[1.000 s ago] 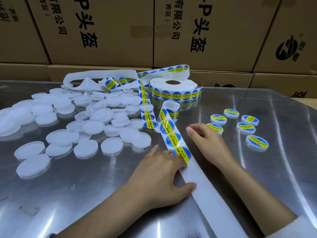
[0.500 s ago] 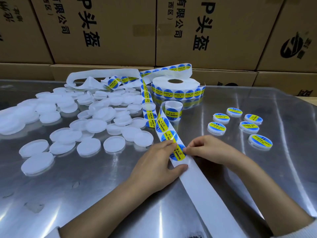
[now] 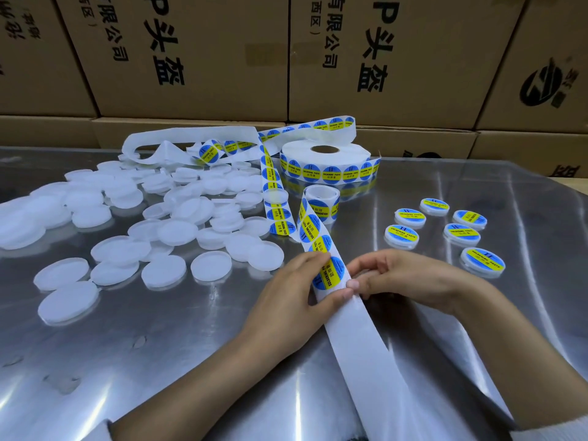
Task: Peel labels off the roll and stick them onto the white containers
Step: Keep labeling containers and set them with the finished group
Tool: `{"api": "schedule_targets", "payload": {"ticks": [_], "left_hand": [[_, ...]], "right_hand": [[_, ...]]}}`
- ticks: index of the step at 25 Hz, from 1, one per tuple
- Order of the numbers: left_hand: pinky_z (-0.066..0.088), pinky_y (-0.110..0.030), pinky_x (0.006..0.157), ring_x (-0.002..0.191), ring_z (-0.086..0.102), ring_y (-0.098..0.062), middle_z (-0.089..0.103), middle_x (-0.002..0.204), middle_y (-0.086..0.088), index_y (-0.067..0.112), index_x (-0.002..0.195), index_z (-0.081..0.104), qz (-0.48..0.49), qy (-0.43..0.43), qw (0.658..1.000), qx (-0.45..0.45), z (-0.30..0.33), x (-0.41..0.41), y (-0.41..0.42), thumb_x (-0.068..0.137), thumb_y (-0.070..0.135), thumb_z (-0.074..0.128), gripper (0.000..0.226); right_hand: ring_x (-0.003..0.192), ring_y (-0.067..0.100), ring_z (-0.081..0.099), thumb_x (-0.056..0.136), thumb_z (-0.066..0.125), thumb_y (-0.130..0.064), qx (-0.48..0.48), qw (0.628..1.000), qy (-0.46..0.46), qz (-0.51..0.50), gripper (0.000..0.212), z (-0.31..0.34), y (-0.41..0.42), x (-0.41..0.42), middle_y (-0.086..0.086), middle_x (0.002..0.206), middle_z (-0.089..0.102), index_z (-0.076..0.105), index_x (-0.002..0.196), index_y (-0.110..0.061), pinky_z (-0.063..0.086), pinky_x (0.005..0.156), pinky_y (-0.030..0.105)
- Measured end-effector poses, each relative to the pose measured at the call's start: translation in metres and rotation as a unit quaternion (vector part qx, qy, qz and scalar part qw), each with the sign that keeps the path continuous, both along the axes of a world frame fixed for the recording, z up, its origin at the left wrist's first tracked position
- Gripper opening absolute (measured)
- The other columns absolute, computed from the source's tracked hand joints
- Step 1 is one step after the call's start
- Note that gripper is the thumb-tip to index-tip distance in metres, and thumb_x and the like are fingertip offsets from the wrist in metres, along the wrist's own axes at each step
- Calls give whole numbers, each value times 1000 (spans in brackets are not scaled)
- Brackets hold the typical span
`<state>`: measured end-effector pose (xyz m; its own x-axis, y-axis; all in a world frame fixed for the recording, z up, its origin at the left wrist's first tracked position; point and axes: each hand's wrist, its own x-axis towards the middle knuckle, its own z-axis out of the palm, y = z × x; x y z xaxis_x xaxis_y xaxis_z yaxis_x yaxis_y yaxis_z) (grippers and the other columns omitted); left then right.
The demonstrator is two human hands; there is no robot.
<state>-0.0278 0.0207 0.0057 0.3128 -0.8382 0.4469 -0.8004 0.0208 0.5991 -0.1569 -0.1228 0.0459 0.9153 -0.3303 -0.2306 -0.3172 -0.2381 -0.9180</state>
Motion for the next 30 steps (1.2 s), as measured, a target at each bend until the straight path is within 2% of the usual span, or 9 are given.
{"api": "schedule_targets", "payload": {"ticks": [3, 8, 11, 14, 17, 21, 23, 27, 30], "left_hand": [[38, -9, 83, 100, 50, 1, 61, 110, 11, 20, 117, 62, -5, 13, 1000, 0, 1, -1, 0, 84, 50, 62, 45], [48, -18, 66, 67, 61, 0, 72, 80, 10, 33, 106, 71, 19, 105, 994, 21, 5, -2, 2, 82, 43, 67, 27], [35, -14, 53, 51, 51, 6, 69, 71, 12, 34, 104, 72, 1, 84, 996, 40, 8, -4, 4, 86, 42, 63, 22], [32, -12, 51, 51, 51, 8, 64, 79, 21, 33, 101, 74, -13, 74, 996, 42, 11, -5, 5, 89, 41, 59, 20], [37, -28, 54, 59, 50, -12, 63, 69, 0, 30, 94, 73, -14, 4, 999, 44, 10, -3, 6, 92, 42, 53, 24], [35, -36, 54, 61, 43, -20, 46, 60, -4, 16, 74, 58, -22, -40, 998, 33, 9, 0, 5, 93, 45, 44, 38], [31, -37, 53, 60, 39, -23, 41, 59, -8, 11, 66, 45, -9, -33, 999, 22, 9, 0, 4, 91, 48, 40, 44], [47, -22, 62, 63, 60, -4, 68, 74, 11, 26, 86, 73, 43, 44, 997, -37, 17, 10, 5, 89, 29, 60, 14], [50, -18, 67, 66, 63, -2, 72, 79, 16, 30, 89, 73, 73, 146, 979, -125, 29, 26, 6, 88, 17, 64, 16]], "right_hand": [[76, 8, 64, 86, 61, -2, 37, 999, -12, 11, 12, 2, 1, -1, 3, 84, 72, 67, 93, -9, 50, 72, 16], [75, 6, 61, 85, 62, -2, 25, 999, -5, 36, 13, 7, 3, -4, 0, 82, 69, 71, 85, -13, 48, 71, 14], [70, 3, 60, 86, 62, -3, 15, 999, 0, 32, 13, 9, 4, -6, -4, 76, 68, 70, 83, -12, 47, 68, 12], [67, 2, 59, 86, 63, -4, 6, 1000, 4, 29, 11, 10, 5, -6, -5, 74, 68, 71, 83, -11, 47, 67, 12], [67, 2, 60, 85, 64, -6, 9, 1000, -3, 21, 10, 10, 6, -5, -5, 74, 69, 72, 84, -11, 47, 67, 12], [66, 1, 61, 84, 64, -5, 5, 1000, -8, 12, 13, 10, 8, -5, -6, 72, 70, 73, 81, -15, 46, 65, 11], [65, 2, 61, 84, 65, -3, 0, 1000, 1, 3, 17, 10, 7, -5, -5, 72, 70, 73, 78, -17, 46, 64, 11], [69, 6, 63, 86, 64, -6, -22, 999, 32, 3, 12, 10, 5, -7, -2, 76, 71, 72, 82, -14, 48, 66, 13], [68, 5, 61, 86, 65, -10, -55, 997, 60, -5, 9, 10, 2, -8, -4, 75, 70, 72, 82, -14, 47, 68, 13]]}}
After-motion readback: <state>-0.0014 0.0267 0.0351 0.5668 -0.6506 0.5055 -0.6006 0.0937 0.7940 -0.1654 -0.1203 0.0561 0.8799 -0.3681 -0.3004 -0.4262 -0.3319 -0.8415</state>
